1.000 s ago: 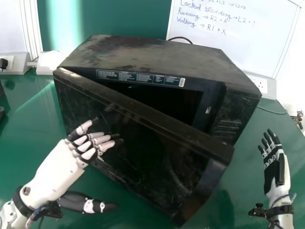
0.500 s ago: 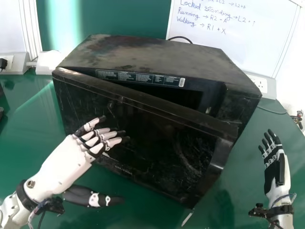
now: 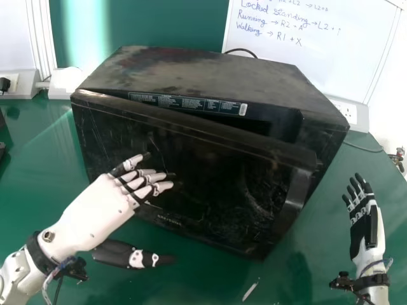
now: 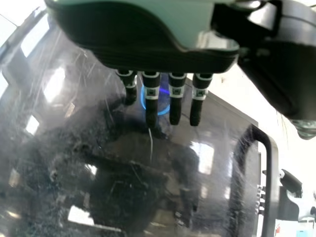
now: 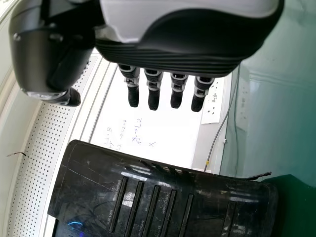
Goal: Put biscuit inside oven
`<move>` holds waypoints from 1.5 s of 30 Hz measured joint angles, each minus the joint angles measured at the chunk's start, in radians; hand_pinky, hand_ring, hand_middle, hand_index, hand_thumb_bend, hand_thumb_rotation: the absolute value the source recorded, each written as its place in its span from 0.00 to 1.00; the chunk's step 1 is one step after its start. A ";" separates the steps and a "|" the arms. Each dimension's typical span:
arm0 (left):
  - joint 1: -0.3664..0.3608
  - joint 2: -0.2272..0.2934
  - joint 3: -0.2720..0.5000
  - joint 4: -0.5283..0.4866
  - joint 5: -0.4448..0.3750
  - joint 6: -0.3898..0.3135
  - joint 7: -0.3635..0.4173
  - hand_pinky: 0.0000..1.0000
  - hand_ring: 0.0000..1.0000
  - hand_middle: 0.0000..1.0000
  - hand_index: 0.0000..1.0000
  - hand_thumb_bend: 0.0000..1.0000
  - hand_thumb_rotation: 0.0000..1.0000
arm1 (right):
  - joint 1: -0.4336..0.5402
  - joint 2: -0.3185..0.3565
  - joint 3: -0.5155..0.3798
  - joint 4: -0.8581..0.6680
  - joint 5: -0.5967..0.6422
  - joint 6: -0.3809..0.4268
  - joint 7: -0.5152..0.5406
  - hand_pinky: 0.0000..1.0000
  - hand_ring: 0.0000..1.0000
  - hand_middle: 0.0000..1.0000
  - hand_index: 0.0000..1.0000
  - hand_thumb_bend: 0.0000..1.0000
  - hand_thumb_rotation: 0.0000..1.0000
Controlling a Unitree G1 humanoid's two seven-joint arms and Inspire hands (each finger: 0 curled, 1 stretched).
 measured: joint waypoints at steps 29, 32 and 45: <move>-0.112 0.023 -0.106 -0.027 -0.083 0.155 -0.158 0.82 0.90 0.94 0.92 0.96 1.00 | 0.004 0.001 0.004 -0.004 -0.009 -0.010 -0.017 1.00 1.00 1.00 1.00 0.63 0.53; -0.133 0.029 -0.120 -0.009 -0.082 0.161 -0.163 0.82 0.91 0.94 0.92 0.96 1.00 | 0.005 0.001 0.005 -0.004 -0.009 -0.010 -0.017 1.00 1.00 1.00 0.99 0.64 0.53; -0.232 0.035 -0.182 0.066 -0.084 0.197 -0.213 0.82 0.92 0.95 0.93 0.96 1.00 | 0.006 -0.002 0.004 -0.002 -0.012 -0.009 -0.014 1.00 1.00 1.00 1.00 0.65 0.53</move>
